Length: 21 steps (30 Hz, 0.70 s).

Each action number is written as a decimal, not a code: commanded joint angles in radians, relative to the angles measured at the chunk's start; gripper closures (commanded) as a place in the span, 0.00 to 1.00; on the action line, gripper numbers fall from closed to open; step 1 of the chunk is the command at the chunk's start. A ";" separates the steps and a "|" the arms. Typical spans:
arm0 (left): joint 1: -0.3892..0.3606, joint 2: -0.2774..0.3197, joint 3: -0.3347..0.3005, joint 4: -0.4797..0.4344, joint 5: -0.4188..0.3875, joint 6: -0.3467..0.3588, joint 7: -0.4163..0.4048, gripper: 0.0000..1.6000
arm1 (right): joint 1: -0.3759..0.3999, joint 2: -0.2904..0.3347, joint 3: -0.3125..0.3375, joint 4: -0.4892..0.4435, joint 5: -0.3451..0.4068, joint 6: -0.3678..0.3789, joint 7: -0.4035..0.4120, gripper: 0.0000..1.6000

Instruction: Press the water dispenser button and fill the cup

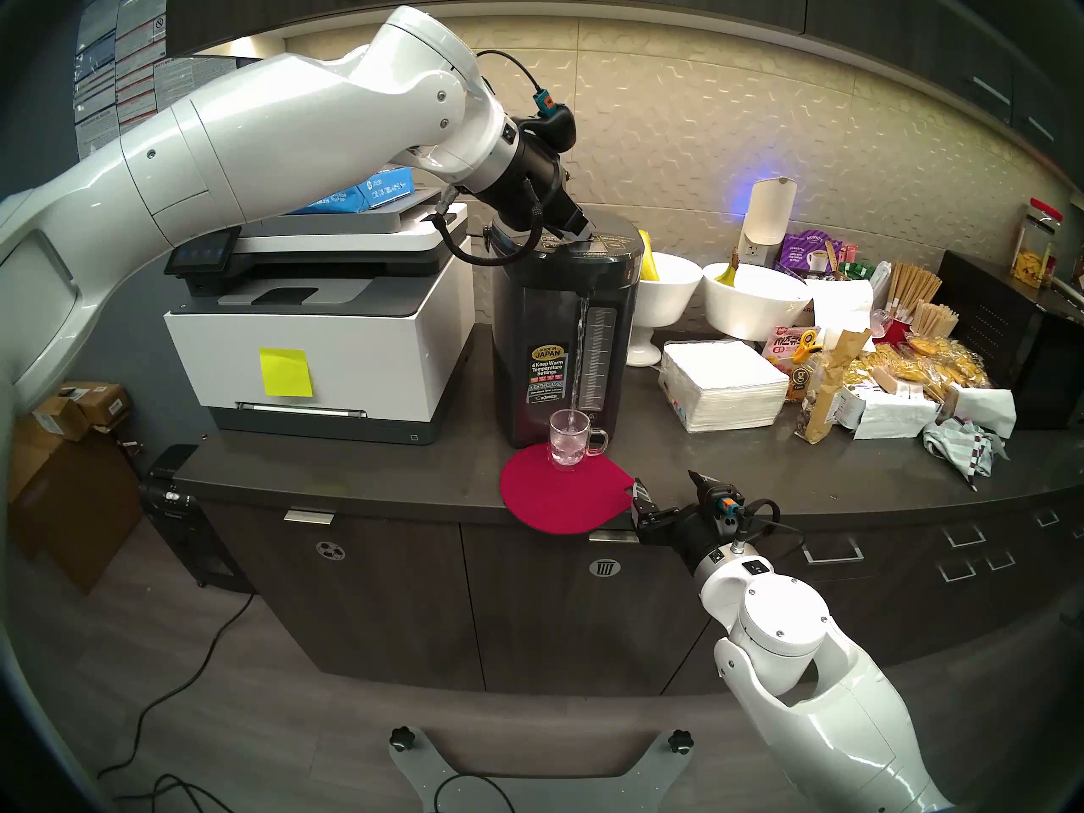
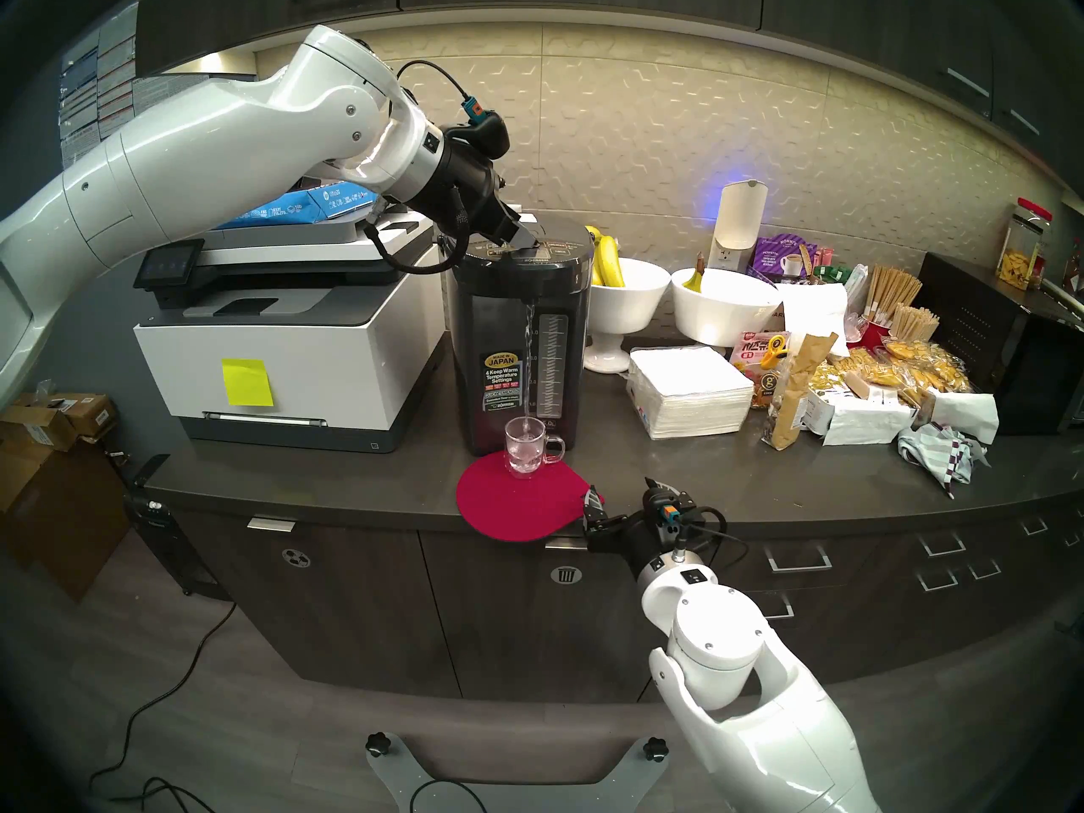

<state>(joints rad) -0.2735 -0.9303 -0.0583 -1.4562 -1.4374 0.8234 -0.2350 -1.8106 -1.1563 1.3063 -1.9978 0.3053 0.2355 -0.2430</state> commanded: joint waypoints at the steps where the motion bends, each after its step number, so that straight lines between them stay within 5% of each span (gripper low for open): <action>1: 0.054 -0.027 0.046 0.001 0.003 0.009 -0.001 1.00 | 0.005 -0.002 -0.001 -0.022 0.000 -0.001 0.001 0.00; 21: 0.058 -0.027 0.063 0.017 0.013 -0.012 -0.016 1.00 | 0.004 -0.004 0.001 -0.022 -0.002 -0.001 0.003 0.00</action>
<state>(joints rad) -0.2733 -0.9389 -0.0479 -1.4429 -1.4310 0.7990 -0.2485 -1.8112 -1.1588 1.3079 -1.9977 0.3031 0.2356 -0.2411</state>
